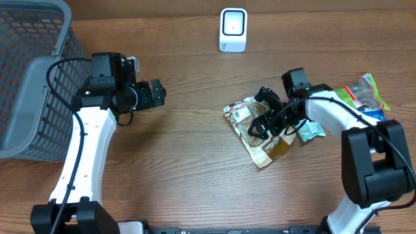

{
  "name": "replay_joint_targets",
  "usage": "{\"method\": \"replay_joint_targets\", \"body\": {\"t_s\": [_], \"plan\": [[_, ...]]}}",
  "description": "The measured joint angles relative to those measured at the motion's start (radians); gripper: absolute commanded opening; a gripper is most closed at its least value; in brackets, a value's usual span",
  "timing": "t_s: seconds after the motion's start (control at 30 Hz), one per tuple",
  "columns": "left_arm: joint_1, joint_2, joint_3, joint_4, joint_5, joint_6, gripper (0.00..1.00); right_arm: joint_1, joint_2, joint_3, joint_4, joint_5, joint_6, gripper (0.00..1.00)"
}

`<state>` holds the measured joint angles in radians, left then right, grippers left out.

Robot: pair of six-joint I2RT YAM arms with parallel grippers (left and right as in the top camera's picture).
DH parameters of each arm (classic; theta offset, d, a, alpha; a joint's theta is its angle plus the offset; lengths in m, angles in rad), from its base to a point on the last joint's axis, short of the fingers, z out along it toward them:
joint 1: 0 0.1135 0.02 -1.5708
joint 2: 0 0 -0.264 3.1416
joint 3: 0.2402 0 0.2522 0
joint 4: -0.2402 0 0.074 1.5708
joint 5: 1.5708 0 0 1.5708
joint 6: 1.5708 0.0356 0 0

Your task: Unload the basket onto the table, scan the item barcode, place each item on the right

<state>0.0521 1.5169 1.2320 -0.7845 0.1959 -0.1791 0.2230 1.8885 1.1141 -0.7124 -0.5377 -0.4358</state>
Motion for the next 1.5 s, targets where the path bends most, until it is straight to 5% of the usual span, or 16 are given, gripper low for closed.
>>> {"method": "replay_joint_targets", "body": {"t_s": [0.23, 0.5, 0.53, 0.6, 1.1, 1.5], "plan": [[0.000, 0.000, 0.000, 0.000, 0.000, 0.000, 1.00, 0.000, -0.014, -0.073, 0.102, -0.058, 0.109, 0.49], [0.000, 0.000, 0.000, 0.000, 0.000, 0.000, 1.00, 0.000, -0.014, -0.084, 0.105, -0.129, 0.279, 0.40], [0.000, 0.000, 0.000, 0.000, 0.000, 0.000, 1.00, 0.000, -0.014, -0.086, 0.105, -0.135, 0.284, 0.35], [0.000, 0.000, 0.000, 0.000, 0.000, 0.000, 1.00, 0.000, -0.014, -0.087, 0.103, -0.165, 0.292, 0.05], [0.000, 0.000, 0.000, 0.000, 0.000, 0.000, 1.00, 0.013, -0.011, 0.286, -0.259, -0.124, 0.254, 0.04], [0.000, 0.000, 0.000, 0.000, 0.000, 0.000, 1.00, 0.026, -0.219, 0.434, -0.291, -0.330, -0.228, 0.04]]}}
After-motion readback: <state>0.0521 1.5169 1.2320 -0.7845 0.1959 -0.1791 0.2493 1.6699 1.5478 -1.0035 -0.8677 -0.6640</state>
